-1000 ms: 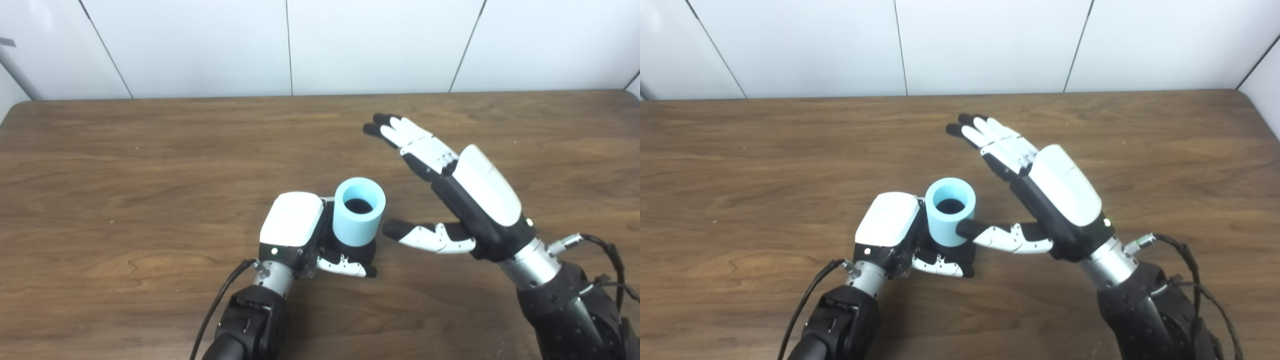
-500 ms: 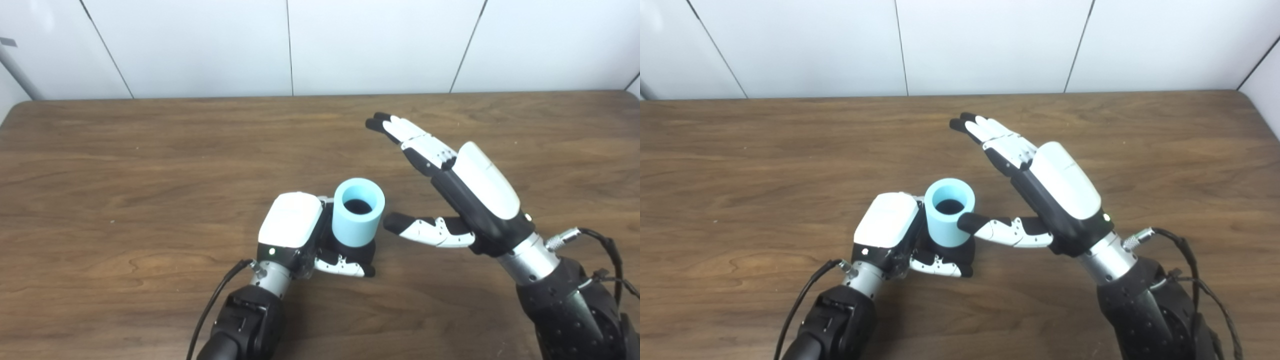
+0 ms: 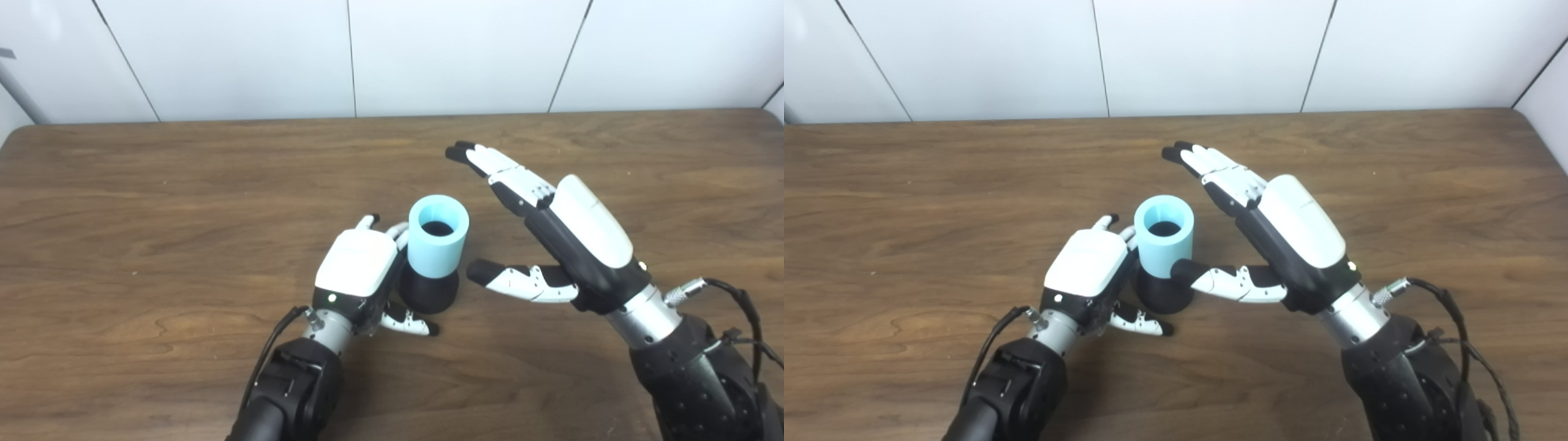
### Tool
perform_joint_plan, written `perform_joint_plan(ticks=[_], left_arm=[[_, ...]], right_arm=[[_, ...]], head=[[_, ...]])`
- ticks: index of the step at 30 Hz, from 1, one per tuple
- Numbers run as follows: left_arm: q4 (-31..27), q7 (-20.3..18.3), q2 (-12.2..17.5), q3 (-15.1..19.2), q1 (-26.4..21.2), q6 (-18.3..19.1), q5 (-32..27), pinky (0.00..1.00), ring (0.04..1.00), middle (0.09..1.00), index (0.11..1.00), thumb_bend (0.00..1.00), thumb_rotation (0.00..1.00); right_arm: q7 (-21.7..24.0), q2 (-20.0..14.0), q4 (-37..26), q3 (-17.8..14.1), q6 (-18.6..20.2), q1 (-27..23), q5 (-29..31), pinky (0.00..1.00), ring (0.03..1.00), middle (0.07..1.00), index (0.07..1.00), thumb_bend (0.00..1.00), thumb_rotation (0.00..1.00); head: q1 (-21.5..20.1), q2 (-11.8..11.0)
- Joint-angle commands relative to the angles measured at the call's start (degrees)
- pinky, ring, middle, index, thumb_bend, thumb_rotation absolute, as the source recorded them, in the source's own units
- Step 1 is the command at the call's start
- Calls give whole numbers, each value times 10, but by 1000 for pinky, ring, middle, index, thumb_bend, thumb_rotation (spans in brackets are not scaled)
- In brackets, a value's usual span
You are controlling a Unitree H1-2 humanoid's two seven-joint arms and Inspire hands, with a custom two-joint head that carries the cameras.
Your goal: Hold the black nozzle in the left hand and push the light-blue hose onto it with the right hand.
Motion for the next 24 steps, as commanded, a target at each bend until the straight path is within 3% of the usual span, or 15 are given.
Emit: perform_joint_plan(ticks=[1, 13, 24], left_arm=[[-16, -3, 5, 14, -15, 4, 7, 980, 916, 910, 921, 1000, 310], [-51, -47, 17, 75, -19, 12, -43, 994, 961, 957, 973, 1000, 369], [-116, -129, 50, 157, -45, 57, -141, 1000, 996, 989, 986, 1000, 361]], right_arm=[[-8, 2, -8, -1, -5, -15, 4, 868, 937, 952, 945, 443, 993], [-4, 3, -3, -4, 13, -16, -4, 867, 935, 947, 949, 458, 1000], [-19, 12, 10, -14, 23, -10, 7, 873, 924, 935, 944, 470, 1000]], head=[[0, 1], [3, 0], [0, -1]])
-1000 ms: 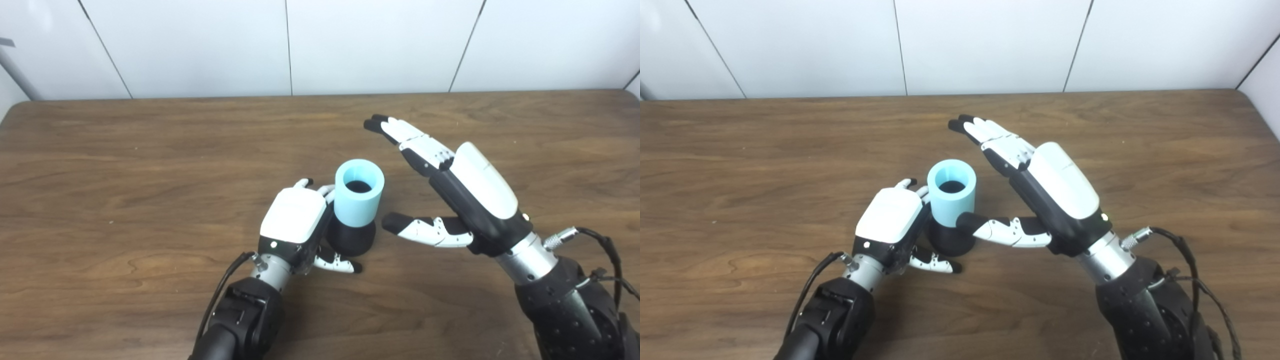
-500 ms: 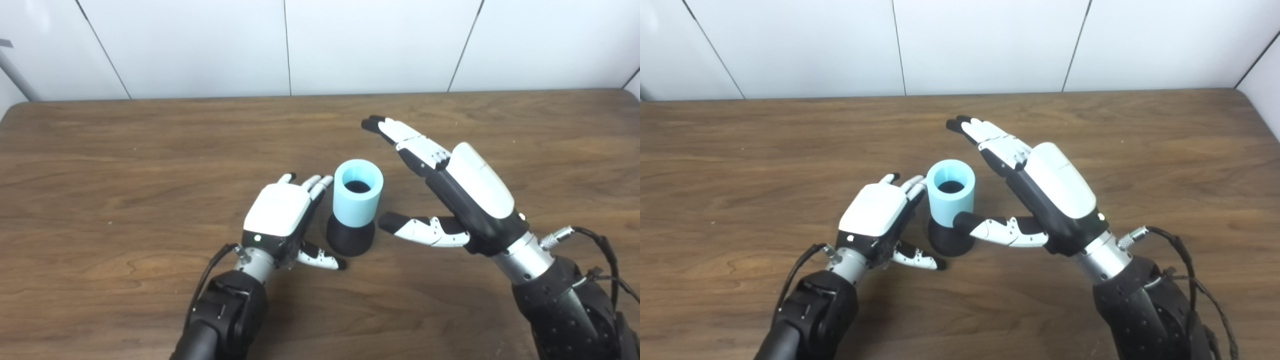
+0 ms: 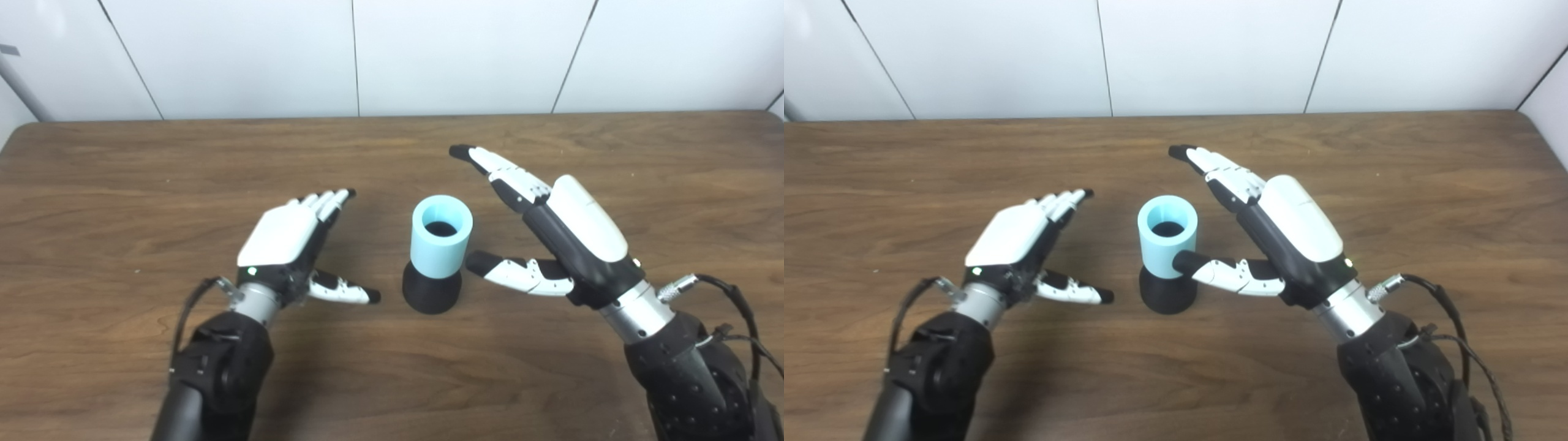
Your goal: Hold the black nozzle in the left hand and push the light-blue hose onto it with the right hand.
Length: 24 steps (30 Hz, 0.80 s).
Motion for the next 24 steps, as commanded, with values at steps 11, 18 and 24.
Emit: perform_joint_plan(ticks=[11, 18, 24], left_arm=[[-64, 5, 1, 137, -15, 84, -241, 881, 964, 975, 964, 973, 363], [-40, 132, -30, 192, 39, 7, -341, 854, 912, 923, 900, 769, 310], [-37, 173, -37, 213, 82, -8, -419, 839, 899, 923, 907, 650, 704]], right_arm=[[-48, 31, 40, -34, 30, 0, 49, 782, 885, 927, 930, 485, 999], [-75, 43, 77, -45, 46, 11, 68, 772, 863, 917, 933, 457, 1000], [-96, 54, 106, -53, 51, 28, 89, 705, 839, 910, 934, 474, 1000]], head=[[-9, 1], [-15, 3], [-18, 5]])
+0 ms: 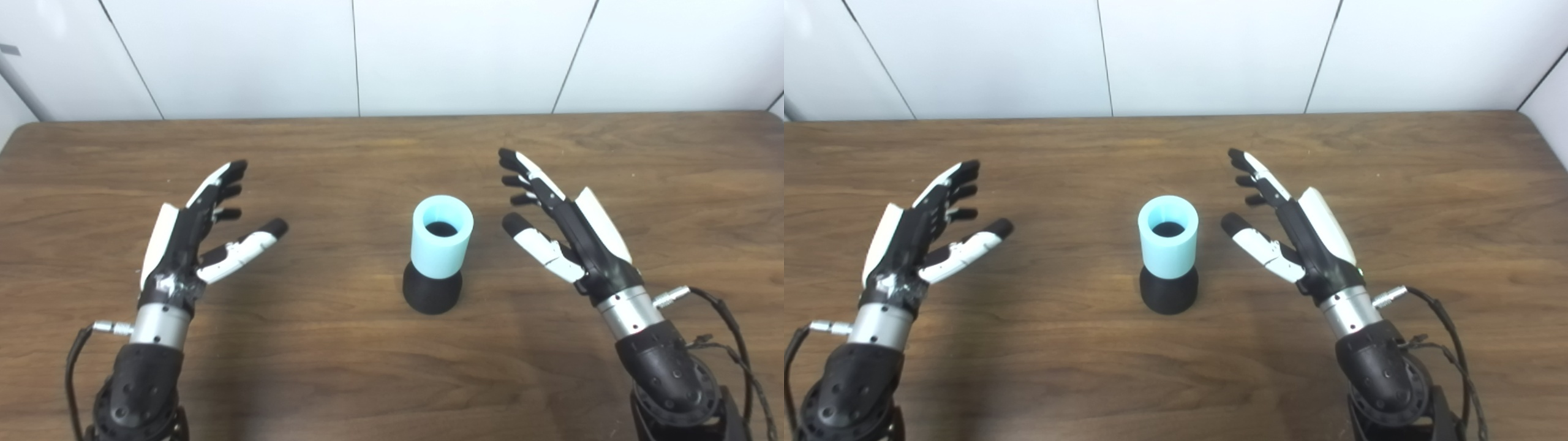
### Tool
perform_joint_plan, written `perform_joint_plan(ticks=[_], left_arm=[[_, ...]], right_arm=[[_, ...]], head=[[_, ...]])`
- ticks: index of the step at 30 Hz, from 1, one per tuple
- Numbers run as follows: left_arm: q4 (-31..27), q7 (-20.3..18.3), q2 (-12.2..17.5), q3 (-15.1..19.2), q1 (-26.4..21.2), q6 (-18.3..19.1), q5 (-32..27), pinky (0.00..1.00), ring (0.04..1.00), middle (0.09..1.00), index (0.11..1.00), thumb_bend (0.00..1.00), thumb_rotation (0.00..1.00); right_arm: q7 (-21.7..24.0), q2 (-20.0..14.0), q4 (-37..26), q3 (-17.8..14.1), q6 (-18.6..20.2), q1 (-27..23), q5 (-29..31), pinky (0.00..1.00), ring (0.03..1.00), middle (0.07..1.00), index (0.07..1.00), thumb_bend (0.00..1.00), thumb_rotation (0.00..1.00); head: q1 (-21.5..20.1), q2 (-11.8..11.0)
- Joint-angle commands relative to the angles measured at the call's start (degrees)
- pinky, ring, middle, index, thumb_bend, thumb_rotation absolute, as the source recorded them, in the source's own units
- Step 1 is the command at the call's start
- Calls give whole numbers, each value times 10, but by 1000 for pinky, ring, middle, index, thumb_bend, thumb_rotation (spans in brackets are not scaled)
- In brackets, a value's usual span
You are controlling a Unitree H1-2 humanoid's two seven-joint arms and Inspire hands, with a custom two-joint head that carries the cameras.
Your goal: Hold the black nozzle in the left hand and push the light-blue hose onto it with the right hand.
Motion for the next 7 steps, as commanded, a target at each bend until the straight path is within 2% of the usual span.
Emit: perform_joint_plan(ticks=[1, 3, 4, 7], left_arm=[[-12, 18, -2, 7, 2, -22, -42, 868, 911, 931, 913, 635, 754], [-11, 24, -1, 12, 16, -24, -73, 931, 940, 952, 944, 628, 878], [-9, 28, -3, 16, 21, -26, -90, 961, 953, 960, 955, 622, 901], [-5, 41, -6, 24, 34, -31, -128, 967, 951, 964, 969, 632, 880]], right_arm=[[-21, 6, 0, -9, -1, -3, 22, 709, 843, 913, 934, 484, 1000], [-27, 12, 11, -12, 3, 3, 34, 745, 870, 926, 942, 510, 1000], [-31, 15, 15, -13, 5, 6, 38, 754, 876, 931, 945, 513, 1000], [-43, 24, 22, -14, 16, 14, 44, 777, 893, 944, 955, 512, 1000]], head=[[0, 2], [-1, 2], [-1, 2], [-6, 3]])
